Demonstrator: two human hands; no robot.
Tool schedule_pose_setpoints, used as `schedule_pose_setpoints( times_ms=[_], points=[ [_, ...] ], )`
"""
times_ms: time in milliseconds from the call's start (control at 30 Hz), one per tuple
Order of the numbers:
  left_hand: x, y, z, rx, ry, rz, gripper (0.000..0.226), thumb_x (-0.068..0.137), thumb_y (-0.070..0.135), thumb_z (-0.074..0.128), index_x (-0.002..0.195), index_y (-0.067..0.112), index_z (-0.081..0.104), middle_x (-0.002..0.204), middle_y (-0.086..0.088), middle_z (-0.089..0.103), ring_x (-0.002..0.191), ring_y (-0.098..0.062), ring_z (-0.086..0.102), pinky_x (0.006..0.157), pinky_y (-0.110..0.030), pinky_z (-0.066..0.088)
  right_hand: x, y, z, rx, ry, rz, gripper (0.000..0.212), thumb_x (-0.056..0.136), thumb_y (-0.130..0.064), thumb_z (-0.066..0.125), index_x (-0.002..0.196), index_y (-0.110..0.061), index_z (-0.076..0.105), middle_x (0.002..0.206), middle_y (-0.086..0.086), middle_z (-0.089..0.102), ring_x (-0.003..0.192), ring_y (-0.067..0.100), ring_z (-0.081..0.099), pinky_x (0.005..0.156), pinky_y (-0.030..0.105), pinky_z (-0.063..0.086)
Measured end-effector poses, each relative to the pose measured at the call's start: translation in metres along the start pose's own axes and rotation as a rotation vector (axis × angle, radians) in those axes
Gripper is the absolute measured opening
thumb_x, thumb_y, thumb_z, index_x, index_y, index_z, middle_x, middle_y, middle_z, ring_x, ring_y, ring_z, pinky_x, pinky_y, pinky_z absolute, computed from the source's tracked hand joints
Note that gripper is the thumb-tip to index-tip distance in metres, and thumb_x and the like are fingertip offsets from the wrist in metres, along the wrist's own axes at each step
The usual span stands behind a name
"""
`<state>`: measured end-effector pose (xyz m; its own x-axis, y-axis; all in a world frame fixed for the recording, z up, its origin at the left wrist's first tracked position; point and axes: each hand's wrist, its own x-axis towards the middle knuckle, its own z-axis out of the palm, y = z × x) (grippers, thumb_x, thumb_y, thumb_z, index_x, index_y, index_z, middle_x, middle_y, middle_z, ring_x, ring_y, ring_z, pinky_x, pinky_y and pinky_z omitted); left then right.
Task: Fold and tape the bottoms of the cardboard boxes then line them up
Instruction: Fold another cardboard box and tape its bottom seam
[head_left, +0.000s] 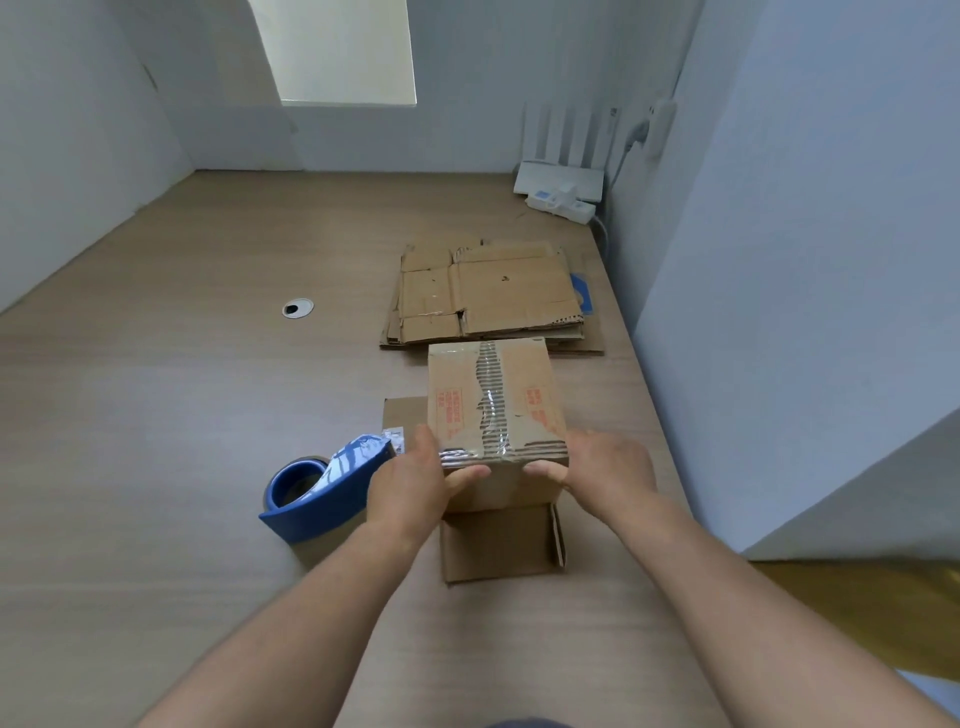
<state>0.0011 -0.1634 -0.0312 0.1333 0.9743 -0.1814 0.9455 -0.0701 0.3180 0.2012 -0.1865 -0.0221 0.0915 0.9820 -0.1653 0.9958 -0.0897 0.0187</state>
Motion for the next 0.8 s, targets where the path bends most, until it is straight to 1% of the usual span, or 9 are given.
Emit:
schedule_pose_setpoints(
  times_ms=[100, 200, 300, 367, 433, 533, 600, 667, 800],
  points=[
    [0.005, -0.014, -0.007, -0.050, -0.080, 0.066, 0.056, 0.088, 0.058, 0.049, 0.126, 0.019, 0.034, 0.122, -0.004, 0.061, 0.101, -0.019, 0.062, 0.073, -0.026, 0.050, -0.001, 0.015, 0.000, 0.115, -0.056, -0.107, 0.049, 0.093, -0.060, 0.036, 0.110, -0.018, 0.055, 0.111, 0.003, 0.063, 0.095, 0.019, 0.055, 0.068, 0.029, 0.031],
    [0.010, -0.029, -0.012, -0.169, -0.201, 0.120, 0.066, 0.094, 0.047, 0.049, 0.148, 0.024, 0.018, 0.139, 0.001, 0.051, 0.117, -0.017, 0.056, 0.095, -0.030, 0.048, 0.001, 0.023, -0.001, 0.226, -0.109, -0.175, 0.029, 0.097, -0.049, 0.039, 0.093, -0.021, 0.047, 0.108, 0.003, 0.062, 0.084, 0.013, 0.045, 0.068, 0.027, 0.030],
    [0.012, -0.036, -0.021, -0.219, -0.271, 0.141, 0.072, 0.095, 0.044, 0.049, 0.153, 0.031, 0.008, 0.147, 0.007, 0.042, 0.125, -0.012, 0.049, 0.105, -0.029, 0.041, -0.002, 0.026, -0.001, 0.279, -0.173, -0.223, 0.026, 0.094, -0.042, 0.050, 0.106, -0.019, 0.053, 0.105, 0.000, 0.057, 0.085, 0.011, 0.044, 0.070, 0.026, 0.036],
    [0.011, -0.037, -0.026, -0.202, -0.191, 0.141, 0.063, 0.093, 0.042, 0.054, 0.149, 0.030, 0.027, 0.128, 0.010, 0.057, 0.106, -0.006, 0.057, 0.090, -0.022, 0.046, -0.005, 0.030, -0.003, 0.346, -0.169, -0.210, 0.033, 0.089, -0.044, 0.057, 0.112, -0.021, 0.054, 0.098, -0.007, 0.053, 0.086, 0.010, 0.049, 0.072, 0.024, 0.041],
    [0.008, -0.035, -0.025, -0.257, -0.024, 0.120, 0.042, 0.090, 0.038, 0.061, 0.129, 0.023, 0.055, 0.106, 0.010, 0.063, 0.089, -0.005, 0.058, 0.073, -0.017, 0.043, -0.006, 0.030, -0.006, 0.388, -0.114, -0.201, 0.029, 0.090, -0.041, 0.056, 0.110, -0.020, 0.058, 0.094, -0.009, 0.052, 0.086, 0.011, 0.050, 0.071, 0.022, 0.040],
    [0.005, -0.035, -0.018, -0.376, 0.024, 0.090, 0.023, 0.090, 0.028, 0.062, 0.112, 0.021, 0.064, 0.096, 0.011, 0.064, 0.085, -0.007, 0.060, 0.067, -0.010, 0.040, -0.004, 0.025, -0.009, 0.358, -0.092, -0.226, 0.019, 0.093, -0.039, 0.054, 0.087, -0.021, 0.056, 0.087, -0.007, 0.052, 0.081, 0.014, 0.049, 0.067, 0.026, 0.037],
    [0.004, -0.042, -0.018, -0.400, -0.103, 0.143, 0.027, 0.091, 0.023, 0.054, 0.114, 0.033, 0.062, 0.100, 0.015, 0.066, 0.089, -0.005, 0.061, 0.073, -0.011, 0.045, -0.004, 0.026, -0.008, 0.372, -0.118, -0.235, 0.020, 0.093, -0.038, 0.053, 0.081, -0.023, 0.053, 0.085, -0.008, 0.053, 0.079, 0.014, 0.050, 0.067, 0.028, 0.039],
    [0.007, -0.051, -0.021, -0.400, -0.207, 0.192, 0.035, 0.092, 0.023, 0.049, 0.119, 0.041, 0.059, 0.110, 0.014, 0.067, 0.100, -0.008, 0.062, 0.088, -0.024, 0.051, -0.002, 0.028, -0.010, 0.378, -0.159, -0.246, 0.019, 0.094, -0.037, 0.051, 0.082, -0.023, 0.055, 0.088, -0.007, 0.057, 0.080, 0.012, 0.052, 0.068, 0.026, 0.041],
    [0.013, -0.051, -0.023, -0.359, -0.147, 0.177, 0.021, 0.093, 0.022, 0.058, 0.113, 0.022, 0.066, 0.101, 0.007, 0.069, 0.095, -0.010, 0.062, 0.086, -0.025, 0.050, 0.006, 0.024, -0.015, 0.235, -0.145, -0.270, 0.025, 0.096, -0.040, 0.049, 0.090, -0.019, 0.061, 0.105, -0.001, 0.065, 0.082, 0.014, 0.052, 0.071, 0.030, 0.043]
  ],
)
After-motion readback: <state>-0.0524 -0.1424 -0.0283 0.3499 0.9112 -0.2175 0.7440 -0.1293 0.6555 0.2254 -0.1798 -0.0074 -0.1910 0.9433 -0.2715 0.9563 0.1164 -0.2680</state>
